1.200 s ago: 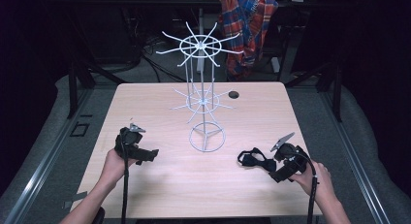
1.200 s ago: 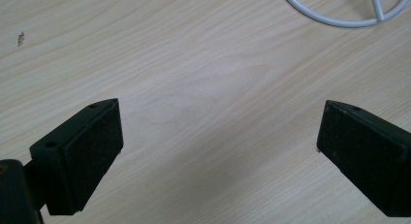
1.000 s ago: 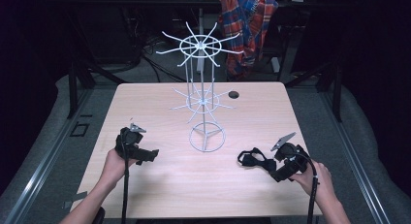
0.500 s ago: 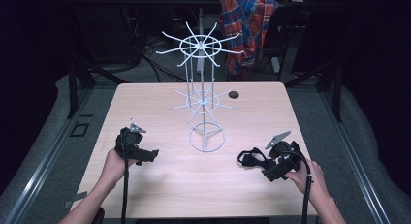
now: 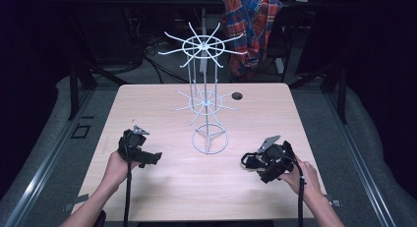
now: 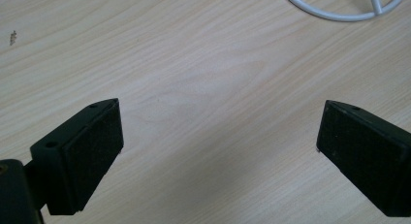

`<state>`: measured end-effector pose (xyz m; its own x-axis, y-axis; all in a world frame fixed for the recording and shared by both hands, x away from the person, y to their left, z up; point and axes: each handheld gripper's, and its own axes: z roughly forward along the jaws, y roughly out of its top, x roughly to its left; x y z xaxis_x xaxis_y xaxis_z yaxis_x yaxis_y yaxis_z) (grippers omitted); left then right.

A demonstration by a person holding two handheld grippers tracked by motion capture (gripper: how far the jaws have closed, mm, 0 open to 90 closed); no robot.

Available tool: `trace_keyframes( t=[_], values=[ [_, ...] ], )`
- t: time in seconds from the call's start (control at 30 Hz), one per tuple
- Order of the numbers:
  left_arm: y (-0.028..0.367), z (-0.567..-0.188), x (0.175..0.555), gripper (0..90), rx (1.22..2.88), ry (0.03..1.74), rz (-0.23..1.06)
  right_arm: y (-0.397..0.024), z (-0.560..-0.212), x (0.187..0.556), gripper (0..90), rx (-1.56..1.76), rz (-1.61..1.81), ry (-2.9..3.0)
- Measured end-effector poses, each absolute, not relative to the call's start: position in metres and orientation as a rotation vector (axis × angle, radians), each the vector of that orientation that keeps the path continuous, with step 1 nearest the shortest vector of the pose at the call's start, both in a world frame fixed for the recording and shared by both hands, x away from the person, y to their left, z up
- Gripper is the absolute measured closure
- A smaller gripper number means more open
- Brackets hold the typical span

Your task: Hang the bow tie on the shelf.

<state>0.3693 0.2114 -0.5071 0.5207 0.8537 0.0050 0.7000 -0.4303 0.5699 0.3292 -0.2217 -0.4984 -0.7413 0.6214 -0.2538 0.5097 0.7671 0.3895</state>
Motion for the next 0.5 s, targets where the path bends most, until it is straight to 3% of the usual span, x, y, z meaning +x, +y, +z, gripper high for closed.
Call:
trace_keyframes(
  t=[0.33, 0.5],
  values=[
    [0.211, -0.509, 0.371, 3.3, 2.265, 1.274, 0.36, -0.215, -0.508, 0.336, 14.3, 0.872, 0.397, 2.62],
    [0.211, -0.509, 0.371, 3.3, 2.265, 1.276, 0.36, -0.214, -0.519, 0.342, 7.5, 0.886, 0.378, 2.679]
  ],
)
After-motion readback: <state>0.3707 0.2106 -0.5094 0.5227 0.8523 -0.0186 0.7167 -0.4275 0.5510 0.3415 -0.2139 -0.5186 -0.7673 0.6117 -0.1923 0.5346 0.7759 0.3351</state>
